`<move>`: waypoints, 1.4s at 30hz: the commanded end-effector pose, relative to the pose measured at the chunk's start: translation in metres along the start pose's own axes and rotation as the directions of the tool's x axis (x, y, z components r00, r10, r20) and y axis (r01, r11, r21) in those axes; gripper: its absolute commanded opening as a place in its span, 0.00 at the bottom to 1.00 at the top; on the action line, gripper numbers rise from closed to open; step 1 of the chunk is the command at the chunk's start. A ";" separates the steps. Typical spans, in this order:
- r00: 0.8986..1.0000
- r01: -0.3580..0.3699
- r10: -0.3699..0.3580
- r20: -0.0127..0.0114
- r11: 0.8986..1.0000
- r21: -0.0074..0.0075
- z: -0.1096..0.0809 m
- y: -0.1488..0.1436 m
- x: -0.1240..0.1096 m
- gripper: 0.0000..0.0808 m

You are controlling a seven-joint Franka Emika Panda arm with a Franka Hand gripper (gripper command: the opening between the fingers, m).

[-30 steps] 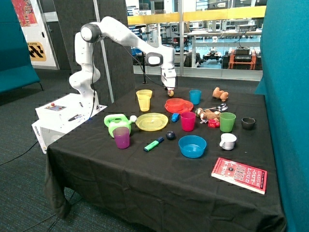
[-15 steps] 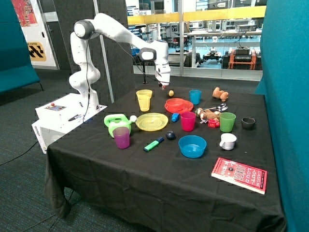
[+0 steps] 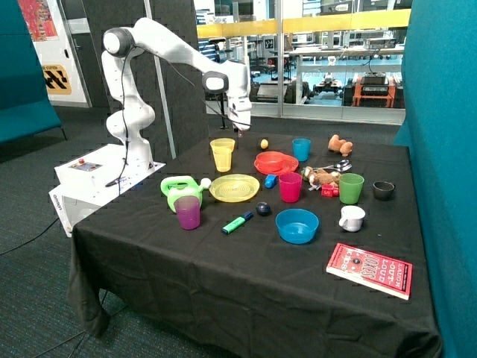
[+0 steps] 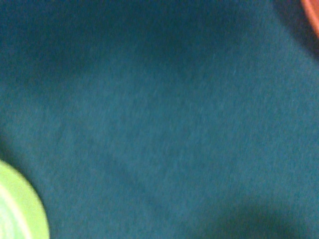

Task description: Place the bowls on the appropriate plate

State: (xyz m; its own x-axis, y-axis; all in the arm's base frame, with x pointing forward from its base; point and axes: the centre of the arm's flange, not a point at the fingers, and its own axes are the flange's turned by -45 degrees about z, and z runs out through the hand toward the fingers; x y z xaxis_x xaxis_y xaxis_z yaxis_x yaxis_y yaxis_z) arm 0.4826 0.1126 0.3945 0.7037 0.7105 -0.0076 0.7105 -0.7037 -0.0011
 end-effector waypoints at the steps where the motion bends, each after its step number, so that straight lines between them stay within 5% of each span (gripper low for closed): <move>1: 0.999 0.031 -0.031 -0.008 1.000 -0.001 0.001 -0.011 -0.034 0.56; 5: 0.999 0.043 -0.043 -0.008 0.999 -0.001 0.004 -0.015 -0.043 0.58; 10: 0.997 0.079 -0.079 -0.007 0.997 -0.002 0.010 -0.027 -0.050 0.38; 21: 0.995 0.103 -0.103 -0.007 0.995 -0.002 0.012 -0.044 -0.053 0.16; 22: 0.995 0.103 -0.103 -0.007 0.995 -0.002 0.013 -0.046 -0.054 0.37; 24: 0.995 0.103 -0.103 -0.007 0.995 -0.002 0.014 -0.049 -0.056 0.50; 30: 0.993 0.114 -0.114 -0.007 0.993 -0.002 0.020 -0.065 -0.063 0.37; 31: 0.993 0.120 -0.120 -0.007 0.993 -0.002 0.021 -0.068 -0.064 0.52; 33: 0.991 0.134 -0.134 -0.007 0.991 -0.002 0.024 -0.074 -0.065 0.64; 42: 0.988 0.154 -0.154 -0.007 0.988 -0.002 0.031 -0.087 -0.066 0.68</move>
State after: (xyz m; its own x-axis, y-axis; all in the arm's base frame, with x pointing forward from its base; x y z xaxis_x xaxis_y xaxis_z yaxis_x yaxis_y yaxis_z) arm 0.3872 0.1175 0.3714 0.6058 0.7956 -0.0007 0.7956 -0.6058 0.0005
